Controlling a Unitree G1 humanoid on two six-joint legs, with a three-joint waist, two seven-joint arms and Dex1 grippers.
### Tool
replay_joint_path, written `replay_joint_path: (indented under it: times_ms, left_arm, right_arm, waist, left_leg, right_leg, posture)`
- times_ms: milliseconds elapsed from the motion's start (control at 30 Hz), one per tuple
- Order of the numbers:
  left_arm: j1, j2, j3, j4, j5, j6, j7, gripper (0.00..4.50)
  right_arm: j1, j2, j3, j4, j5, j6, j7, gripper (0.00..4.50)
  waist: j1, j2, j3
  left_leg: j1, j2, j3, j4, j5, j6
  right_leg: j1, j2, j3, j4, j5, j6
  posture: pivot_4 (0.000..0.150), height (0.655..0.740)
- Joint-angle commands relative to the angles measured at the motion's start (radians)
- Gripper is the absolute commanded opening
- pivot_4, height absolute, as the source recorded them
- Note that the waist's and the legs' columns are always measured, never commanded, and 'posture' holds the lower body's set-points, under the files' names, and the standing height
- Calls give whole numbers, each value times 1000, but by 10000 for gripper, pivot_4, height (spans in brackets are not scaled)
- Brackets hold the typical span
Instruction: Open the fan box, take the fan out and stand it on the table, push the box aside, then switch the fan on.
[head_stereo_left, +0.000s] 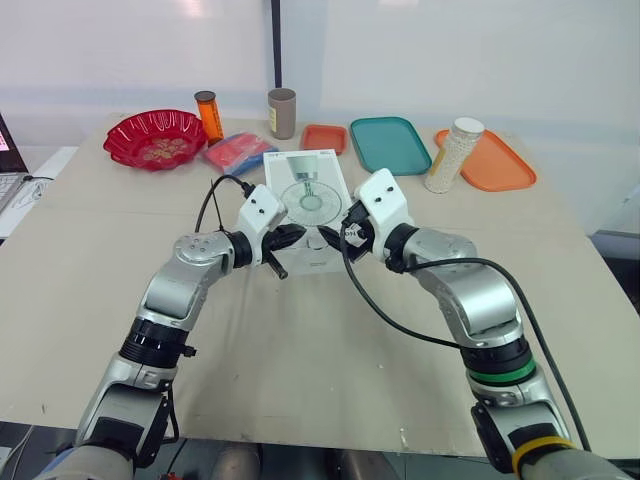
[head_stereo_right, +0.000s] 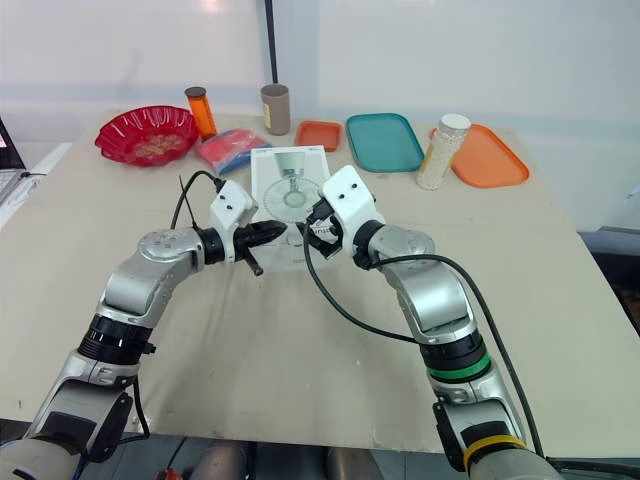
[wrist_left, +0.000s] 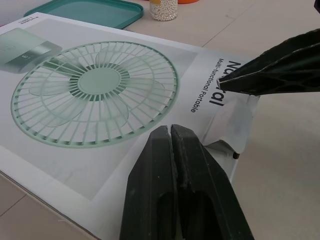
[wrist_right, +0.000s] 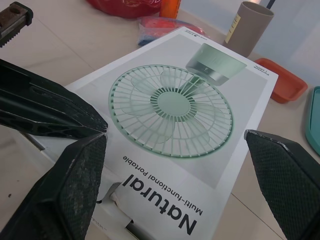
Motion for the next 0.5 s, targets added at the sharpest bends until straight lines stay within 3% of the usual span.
replay_joint_path:
  times_ms: [33,333,500]
  left_arm:
    - [28,0,-25,11,10,16,-9,1594]
    - [27,13,-22,8,10,21,-18,1594]
    - [26,17,-23,13,12,16,-22,1594]
  right_arm:
    - [34,-43,-52,-89,2,3,4,45000]
    - [237,-208,-111,-236,26,-37,93,45000]
    - [276,-223,-86,-242,33,-57,118,45000]
  waist:
    - [0,0,0]
    - [2,1,0]
    - [-2,1,-1]
  left_leg:
    - [0,0,0,0,0,0]
    - [0,0,0,0,0,0]
    - [1,0,0,0,1,1]
  right_leg:
    - [0,0,0,0,0,0]
    - [0,0,0,0,0,0]
    - [1,1,0,0,0,0]
  posture:
    - [1500,7400]
    - [1500,7400]
    - [1500,7400]
